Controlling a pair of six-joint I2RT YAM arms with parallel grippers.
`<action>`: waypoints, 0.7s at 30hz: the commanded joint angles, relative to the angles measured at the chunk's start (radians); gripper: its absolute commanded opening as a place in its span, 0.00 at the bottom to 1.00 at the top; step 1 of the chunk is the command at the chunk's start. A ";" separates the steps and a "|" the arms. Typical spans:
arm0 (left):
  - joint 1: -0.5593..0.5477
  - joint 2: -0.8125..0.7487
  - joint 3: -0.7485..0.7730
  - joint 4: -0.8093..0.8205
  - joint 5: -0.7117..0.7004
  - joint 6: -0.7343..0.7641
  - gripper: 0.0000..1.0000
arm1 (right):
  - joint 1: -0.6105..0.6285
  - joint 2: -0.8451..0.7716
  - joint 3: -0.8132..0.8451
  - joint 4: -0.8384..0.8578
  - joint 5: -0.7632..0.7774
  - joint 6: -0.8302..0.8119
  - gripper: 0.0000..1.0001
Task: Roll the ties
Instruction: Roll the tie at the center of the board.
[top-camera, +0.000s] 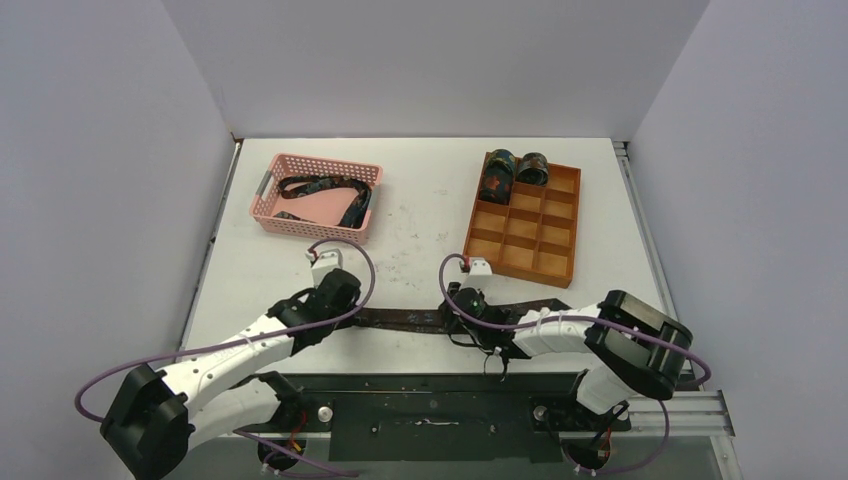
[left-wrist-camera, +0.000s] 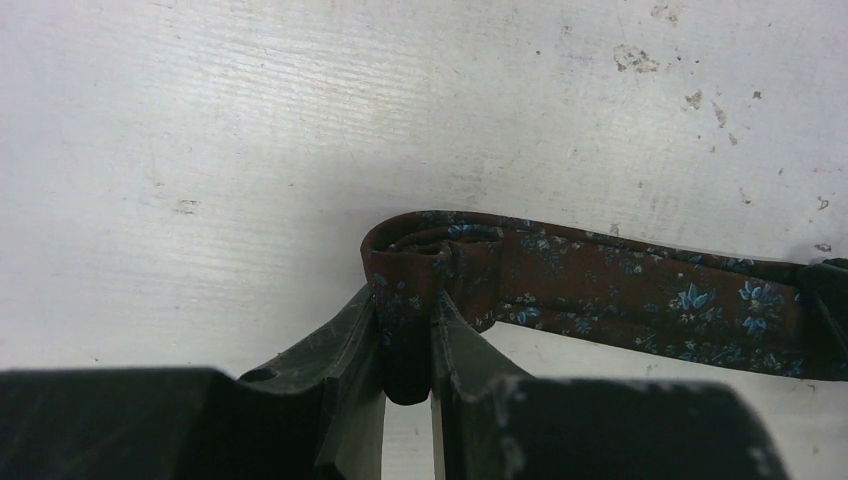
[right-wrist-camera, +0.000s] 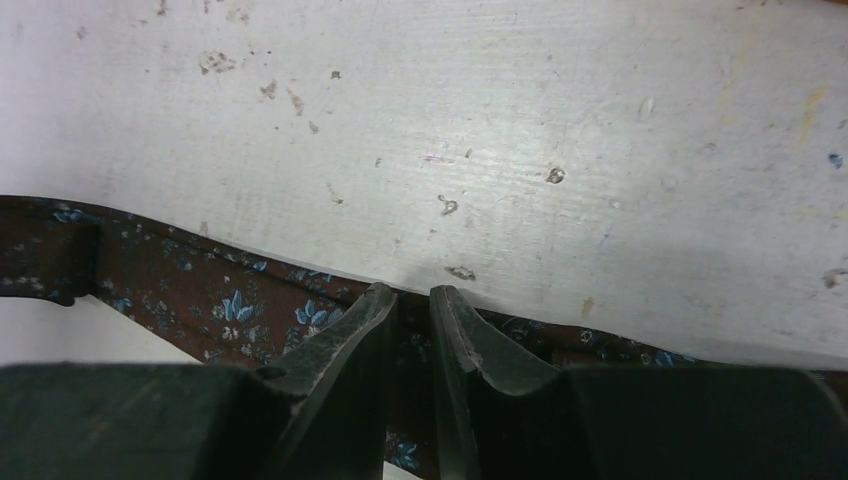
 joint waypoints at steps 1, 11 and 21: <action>-0.028 -0.005 0.074 -0.055 -0.078 0.024 0.00 | 0.041 0.038 -0.076 0.054 -0.040 0.150 0.21; -0.107 0.065 0.138 -0.125 -0.222 0.028 0.00 | 0.079 0.052 -0.064 0.079 -0.045 0.169 0.23; -0.252 0.178 0.185 -0.140 -0.360 0.040 0.00 | 0.067 -0.089 -0.051 0.004 -0.017 0.100 0.49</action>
